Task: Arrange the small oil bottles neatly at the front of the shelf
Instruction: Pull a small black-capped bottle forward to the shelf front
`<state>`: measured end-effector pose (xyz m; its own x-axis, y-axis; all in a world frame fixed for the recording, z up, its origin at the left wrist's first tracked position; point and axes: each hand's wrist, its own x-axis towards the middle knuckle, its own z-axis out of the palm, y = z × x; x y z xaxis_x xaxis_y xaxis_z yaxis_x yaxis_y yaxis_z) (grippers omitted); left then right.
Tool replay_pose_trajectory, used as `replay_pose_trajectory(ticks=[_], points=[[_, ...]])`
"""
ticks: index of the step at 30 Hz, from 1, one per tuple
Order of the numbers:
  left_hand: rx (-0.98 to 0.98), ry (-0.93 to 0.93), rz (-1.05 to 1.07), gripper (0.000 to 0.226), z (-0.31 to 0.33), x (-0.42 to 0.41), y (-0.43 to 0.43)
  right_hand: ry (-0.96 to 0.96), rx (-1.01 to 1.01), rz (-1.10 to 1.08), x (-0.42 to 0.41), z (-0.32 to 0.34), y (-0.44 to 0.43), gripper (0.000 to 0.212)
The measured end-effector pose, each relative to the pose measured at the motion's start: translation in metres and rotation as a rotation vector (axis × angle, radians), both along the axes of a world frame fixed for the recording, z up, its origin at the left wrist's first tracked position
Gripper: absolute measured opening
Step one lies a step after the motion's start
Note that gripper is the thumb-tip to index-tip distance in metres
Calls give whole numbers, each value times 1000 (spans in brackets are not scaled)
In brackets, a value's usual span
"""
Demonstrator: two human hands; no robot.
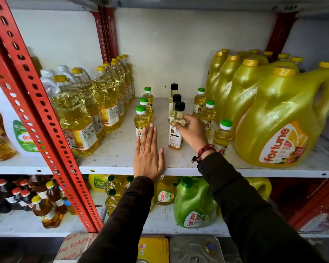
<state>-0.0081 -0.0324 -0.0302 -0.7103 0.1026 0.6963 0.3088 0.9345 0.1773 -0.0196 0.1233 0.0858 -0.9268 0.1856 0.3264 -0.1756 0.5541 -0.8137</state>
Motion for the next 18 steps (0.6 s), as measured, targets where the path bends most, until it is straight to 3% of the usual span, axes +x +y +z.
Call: replay_pose_trajectory(ticks=[6, 12, 18], points=[[-15, 2, 11, 72, 0, 1, 1, 67, -26, -125, 0, -3, -1, 41], [-20, -1, 16, 72, 0, 1, 2, 57, -5, -113, -1, -6, -2, 63], [-13, -2, 7, 72, 0, 2, 1, 63, -70, -22, -2, -5, 4, 36]])
